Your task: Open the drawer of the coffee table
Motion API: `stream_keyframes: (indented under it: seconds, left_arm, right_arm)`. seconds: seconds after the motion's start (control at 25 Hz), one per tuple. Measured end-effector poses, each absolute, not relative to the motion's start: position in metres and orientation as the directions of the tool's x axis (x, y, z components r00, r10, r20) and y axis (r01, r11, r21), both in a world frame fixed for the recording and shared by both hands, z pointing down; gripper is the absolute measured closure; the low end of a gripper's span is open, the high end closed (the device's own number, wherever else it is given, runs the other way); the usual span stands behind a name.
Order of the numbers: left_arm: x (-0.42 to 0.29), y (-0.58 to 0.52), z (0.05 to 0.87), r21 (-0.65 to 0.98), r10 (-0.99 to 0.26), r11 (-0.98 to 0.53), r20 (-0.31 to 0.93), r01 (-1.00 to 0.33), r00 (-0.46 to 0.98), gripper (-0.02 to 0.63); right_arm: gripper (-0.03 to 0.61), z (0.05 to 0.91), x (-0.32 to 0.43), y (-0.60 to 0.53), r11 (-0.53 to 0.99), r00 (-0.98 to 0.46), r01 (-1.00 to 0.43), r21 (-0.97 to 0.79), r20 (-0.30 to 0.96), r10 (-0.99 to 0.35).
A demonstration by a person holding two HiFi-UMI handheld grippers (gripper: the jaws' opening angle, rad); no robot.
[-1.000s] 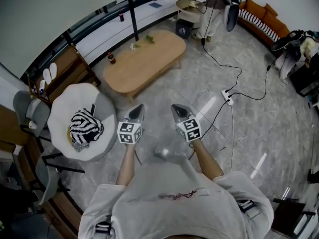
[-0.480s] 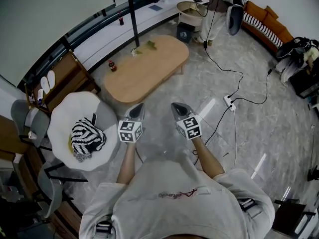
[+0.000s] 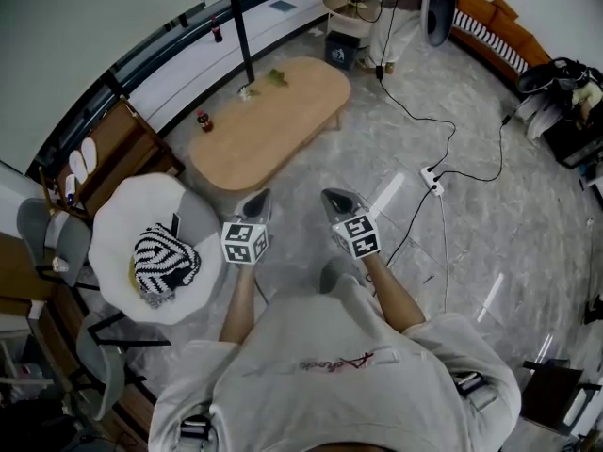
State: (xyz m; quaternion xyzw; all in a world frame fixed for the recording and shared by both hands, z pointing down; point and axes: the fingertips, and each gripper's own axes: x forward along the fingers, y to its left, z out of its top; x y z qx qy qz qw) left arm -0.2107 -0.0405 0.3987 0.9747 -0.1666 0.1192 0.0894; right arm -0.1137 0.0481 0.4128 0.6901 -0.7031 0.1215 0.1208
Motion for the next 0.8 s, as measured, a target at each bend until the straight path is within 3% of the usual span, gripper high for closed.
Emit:
stream_keyframes:
  seconds: [0.8]
  left_arm:
    - [-0.138, -0.036, 0.419, 0.123, -0.237, -0.951, 0.296, -0.283, 0.925, 0.614]
  right_arm:
    - [0.574, 0.429, -0.058, 0.053, -0.03, 0.014, -0.999, -0.044, 0.331, -0.943]
